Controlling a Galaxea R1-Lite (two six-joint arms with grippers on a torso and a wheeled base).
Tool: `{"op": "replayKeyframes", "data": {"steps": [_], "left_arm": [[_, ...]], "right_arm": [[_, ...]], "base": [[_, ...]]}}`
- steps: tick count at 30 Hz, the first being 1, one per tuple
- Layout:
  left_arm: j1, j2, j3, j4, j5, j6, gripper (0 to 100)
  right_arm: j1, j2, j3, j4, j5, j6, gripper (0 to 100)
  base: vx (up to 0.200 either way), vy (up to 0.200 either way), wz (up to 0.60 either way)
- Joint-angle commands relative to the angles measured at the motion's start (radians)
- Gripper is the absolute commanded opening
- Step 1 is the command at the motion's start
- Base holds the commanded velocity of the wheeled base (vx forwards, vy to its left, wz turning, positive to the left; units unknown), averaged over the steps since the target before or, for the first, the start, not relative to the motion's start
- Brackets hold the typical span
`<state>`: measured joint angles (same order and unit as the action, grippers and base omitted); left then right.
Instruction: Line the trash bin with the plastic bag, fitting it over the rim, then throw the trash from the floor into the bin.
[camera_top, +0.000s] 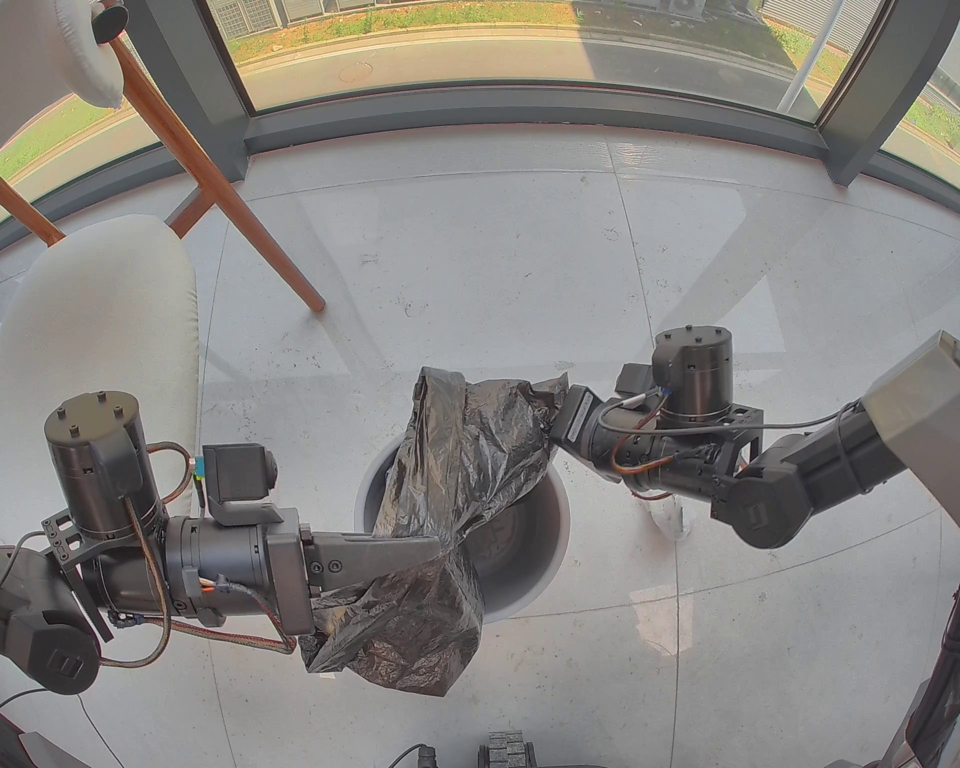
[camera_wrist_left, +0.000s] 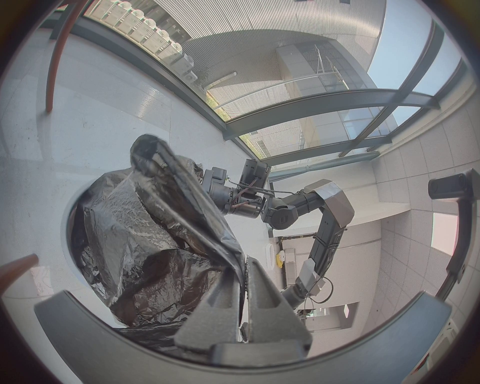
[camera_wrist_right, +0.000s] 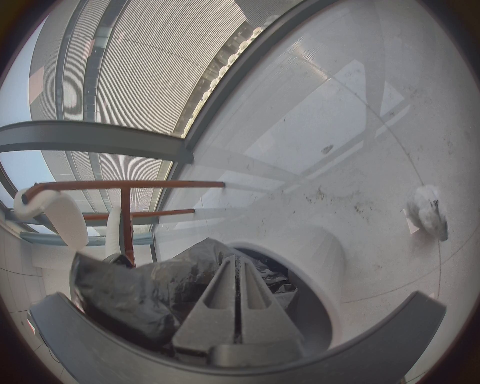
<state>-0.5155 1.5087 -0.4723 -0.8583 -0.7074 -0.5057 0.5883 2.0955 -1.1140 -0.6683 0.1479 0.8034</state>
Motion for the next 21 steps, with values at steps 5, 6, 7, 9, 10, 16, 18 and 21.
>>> {"op": "replayKeyframes", "data": {"steps": [5,6,7,9,10,16,18,21], "left_arm": [[-0.001,-0.007,-0.008,0.05,0.034,0.09,0],[-0.001,-0.005,-0.012,0.061,0.049,0.112,0],[-0.001,-0.005,-0.019,0.071,0.06,0.127,0],[-0.001,-0.005,-0.026,0.09,0.071,0.139,0],[-0.001,-0.005,-0.042,0.116,0.074,0.153,0],[-0.001,-0.005,-0.103,0.209,0.115,0.223,0],[-0.001,-0.007,-0.143,0.289,0.166,0.311,0],[-0.001,-0.002,-0.187,0.375,0.218,0.403,0]], "right_arm": [[0.067,0.049,0.017,-0.001,-0.001,0.005,0],[0.076,0.051,0.03,0.001,-0.001,0.005,0],[0.084,0.052,0.04,-0.001,-0.001,0.005,0],[0.096,0.058,0.054,-0.001,-0.001,0.003,0],[0.11,0.069,0.063,-0.001,-0.002,0.002,0],[0.142,0.107,0.082,0.001,-0.005,-0.001,0],[0.146,0.12,0.086,0.01,-0.028,-0.006,0],[0.134,0.113,0.086,0.022,-0.105,-0.01,0]], "base": [[0.0,0.0,0.0],[0.0,0.0,0.0],[0.0,0.0,0.0],[0.0,0.0,0.0],[0.0,0.0,0.0],[0.0,0.0,0.0],[0.0,0.0,0.0],[0.0,0.0,0.0]]}}
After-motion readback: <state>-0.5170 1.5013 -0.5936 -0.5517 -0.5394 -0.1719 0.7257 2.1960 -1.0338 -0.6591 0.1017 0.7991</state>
